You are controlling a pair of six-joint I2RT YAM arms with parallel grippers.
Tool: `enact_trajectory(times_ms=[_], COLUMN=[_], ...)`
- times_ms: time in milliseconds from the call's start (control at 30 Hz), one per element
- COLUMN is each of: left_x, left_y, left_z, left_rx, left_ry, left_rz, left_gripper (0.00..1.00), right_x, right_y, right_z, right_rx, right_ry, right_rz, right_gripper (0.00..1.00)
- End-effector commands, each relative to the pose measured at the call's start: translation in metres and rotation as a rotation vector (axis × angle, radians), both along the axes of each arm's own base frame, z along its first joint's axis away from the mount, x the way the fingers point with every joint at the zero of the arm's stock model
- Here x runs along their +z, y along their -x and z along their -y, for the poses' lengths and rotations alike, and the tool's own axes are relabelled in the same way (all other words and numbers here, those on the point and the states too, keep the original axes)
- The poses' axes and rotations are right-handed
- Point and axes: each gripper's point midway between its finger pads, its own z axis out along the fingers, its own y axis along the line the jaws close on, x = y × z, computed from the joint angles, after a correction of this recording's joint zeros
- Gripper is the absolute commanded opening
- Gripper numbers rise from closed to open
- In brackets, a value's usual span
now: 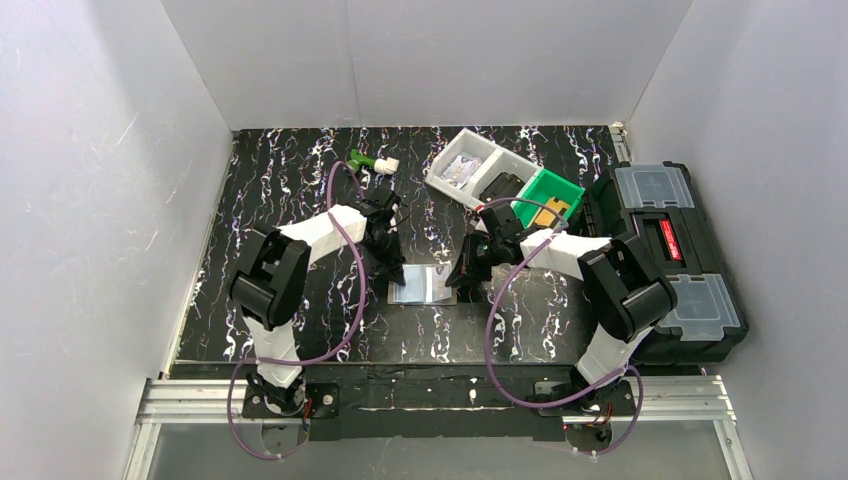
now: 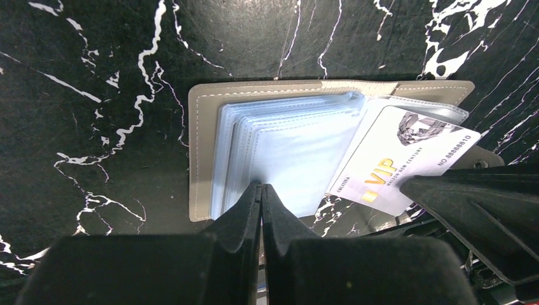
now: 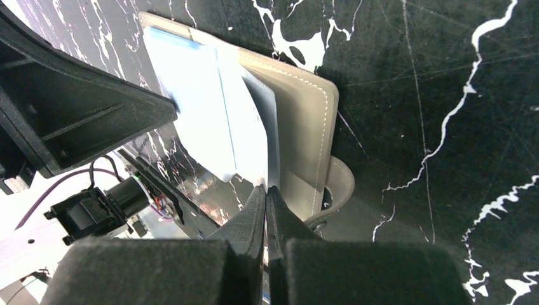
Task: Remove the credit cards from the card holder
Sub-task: Remove the credit card from the card holder, then place the credit card in the storage box.
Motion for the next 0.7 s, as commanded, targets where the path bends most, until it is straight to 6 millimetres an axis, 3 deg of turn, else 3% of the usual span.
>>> enact_trajectory(times_ms=[0, 100, 367, 500, 667], left_x=[-0.005, 0.011, 0.055, 0.068, 0.071], left_y=[0.009, 0.005, -0.008, -0.011, -0.012], left_z=[-0.023, -0.017, -0.014, -0.014, -0.012], left_rx=[-0.043, -0.055, -0.061, -0.078, -0.097], left_ry=[-0.091, -0.057, -0.024, -0.016, -0.006], left_rz=[0.013, 0.049, 0.158, 0.188, 0.198], left_gripper=[0.00, 0.01, 0.30, 0.40, 0.43], right_x=[0.021, 0.038, 0.071, 0.089, 0.117], right_y=[-0.007, -0.012, -0.024, -0.034, -0.061], right_z=[0.005, -0.001, -0.012, -0.014, -0.008], right_rx=[0.014, 0.032, 0.049, 0.036, -0.030], right_ry=[0.028, -0.001, -0.039, -0.037, -0.025], right_rz=[0.050, 0.072, 0.106, 0.137, 0.201], right_gripper=[0.01, 0.01, 0.01, 0.01, 0.01])
